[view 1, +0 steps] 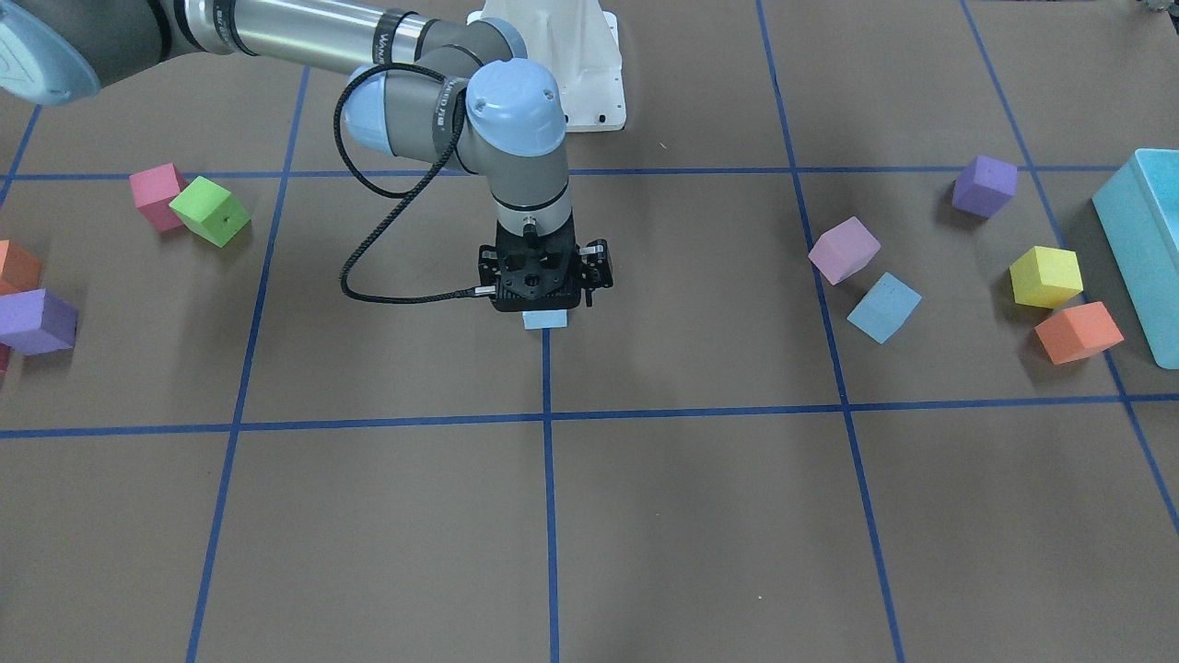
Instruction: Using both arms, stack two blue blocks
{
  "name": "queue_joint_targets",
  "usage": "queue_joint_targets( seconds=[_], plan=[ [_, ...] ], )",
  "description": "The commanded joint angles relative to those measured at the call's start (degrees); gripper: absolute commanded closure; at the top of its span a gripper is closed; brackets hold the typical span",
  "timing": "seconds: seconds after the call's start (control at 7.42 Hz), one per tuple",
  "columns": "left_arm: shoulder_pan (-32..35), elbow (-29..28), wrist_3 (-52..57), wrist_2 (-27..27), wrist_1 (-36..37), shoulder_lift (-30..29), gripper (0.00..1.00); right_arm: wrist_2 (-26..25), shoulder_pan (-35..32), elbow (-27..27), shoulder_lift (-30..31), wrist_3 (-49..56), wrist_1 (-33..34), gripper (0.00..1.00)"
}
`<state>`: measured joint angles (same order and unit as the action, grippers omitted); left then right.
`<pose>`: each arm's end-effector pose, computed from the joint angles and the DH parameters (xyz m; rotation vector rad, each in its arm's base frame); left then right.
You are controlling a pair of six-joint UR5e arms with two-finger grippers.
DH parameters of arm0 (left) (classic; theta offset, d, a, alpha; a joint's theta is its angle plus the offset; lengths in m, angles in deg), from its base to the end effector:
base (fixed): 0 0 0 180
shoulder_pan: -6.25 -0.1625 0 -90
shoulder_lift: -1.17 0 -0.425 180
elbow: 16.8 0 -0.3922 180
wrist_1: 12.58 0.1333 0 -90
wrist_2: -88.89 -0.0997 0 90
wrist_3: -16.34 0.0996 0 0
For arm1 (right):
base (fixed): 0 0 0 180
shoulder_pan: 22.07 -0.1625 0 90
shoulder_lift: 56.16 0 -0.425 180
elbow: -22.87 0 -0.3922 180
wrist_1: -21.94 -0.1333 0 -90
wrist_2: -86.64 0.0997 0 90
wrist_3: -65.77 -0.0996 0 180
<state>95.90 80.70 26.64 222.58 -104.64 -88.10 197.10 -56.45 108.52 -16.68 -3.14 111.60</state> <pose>-0.0615 -0.4940 0.5971 0.2125 0.7471 0.2352 -0.5518 -0.4969 0.1417 0.0752 -0.8670 0.0722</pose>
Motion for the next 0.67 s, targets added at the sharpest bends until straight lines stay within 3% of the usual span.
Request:
queue_joint_targets(
  seconds=[0.0, 0.27, 0.54],
  plan=[
    [-1.22, -1.77, -1.15, -0.1, -1.35, -5.96, 0.02, 4.4, -8.04, 8.87, 6.0, 9.18, 7.08, 0.0],
    [-3.16, -1.97, -10.37, 0.08, -3.72, -8.73, 0.02, 10.34, -17.25, 16.45, 18.91, 22.87, 7.19, 0.0],
    [-6.21, -1.7, -11.09, 0.08, -14.57, -7.94, 0.02, 17.91, -28.07, 18.48, 29.01, 36.06, 7.11, 0.0]
  ],
)
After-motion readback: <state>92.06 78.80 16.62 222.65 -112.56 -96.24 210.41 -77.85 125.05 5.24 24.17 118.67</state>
